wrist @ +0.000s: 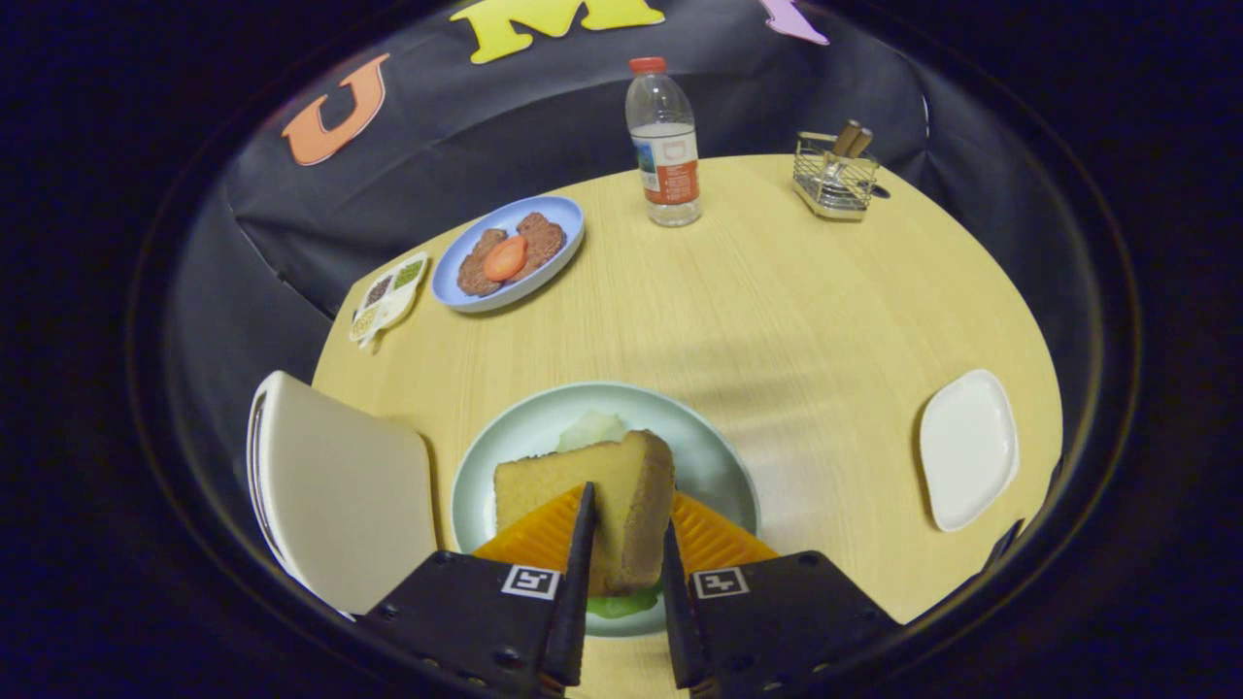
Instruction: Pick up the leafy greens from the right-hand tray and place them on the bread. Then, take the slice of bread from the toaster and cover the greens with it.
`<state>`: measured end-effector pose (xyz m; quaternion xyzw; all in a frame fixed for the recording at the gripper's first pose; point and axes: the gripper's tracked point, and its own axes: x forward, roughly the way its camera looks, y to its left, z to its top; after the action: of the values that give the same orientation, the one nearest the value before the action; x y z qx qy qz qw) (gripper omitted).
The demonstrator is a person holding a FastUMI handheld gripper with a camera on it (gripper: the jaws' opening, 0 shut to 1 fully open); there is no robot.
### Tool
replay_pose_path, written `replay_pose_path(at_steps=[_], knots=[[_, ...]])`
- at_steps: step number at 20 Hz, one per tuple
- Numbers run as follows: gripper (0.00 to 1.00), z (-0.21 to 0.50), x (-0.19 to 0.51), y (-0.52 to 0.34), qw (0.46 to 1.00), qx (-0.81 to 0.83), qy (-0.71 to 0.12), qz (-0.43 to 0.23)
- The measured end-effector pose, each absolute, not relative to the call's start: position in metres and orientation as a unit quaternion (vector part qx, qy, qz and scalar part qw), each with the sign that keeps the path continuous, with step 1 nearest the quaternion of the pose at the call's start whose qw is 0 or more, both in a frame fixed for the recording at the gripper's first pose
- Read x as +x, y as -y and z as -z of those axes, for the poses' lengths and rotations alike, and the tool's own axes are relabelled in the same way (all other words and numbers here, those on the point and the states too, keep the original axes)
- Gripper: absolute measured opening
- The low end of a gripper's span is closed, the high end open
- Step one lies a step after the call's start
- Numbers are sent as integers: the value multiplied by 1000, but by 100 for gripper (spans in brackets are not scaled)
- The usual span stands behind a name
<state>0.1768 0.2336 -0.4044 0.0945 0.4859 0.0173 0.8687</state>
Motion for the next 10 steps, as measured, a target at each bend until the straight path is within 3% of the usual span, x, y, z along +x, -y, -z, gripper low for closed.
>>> replay_pose_path(at_steps=[1,10], knots=[[45,403,178,-232,869,89,-487,-21],[76,368,163,-214,880,44,-471,-40]])
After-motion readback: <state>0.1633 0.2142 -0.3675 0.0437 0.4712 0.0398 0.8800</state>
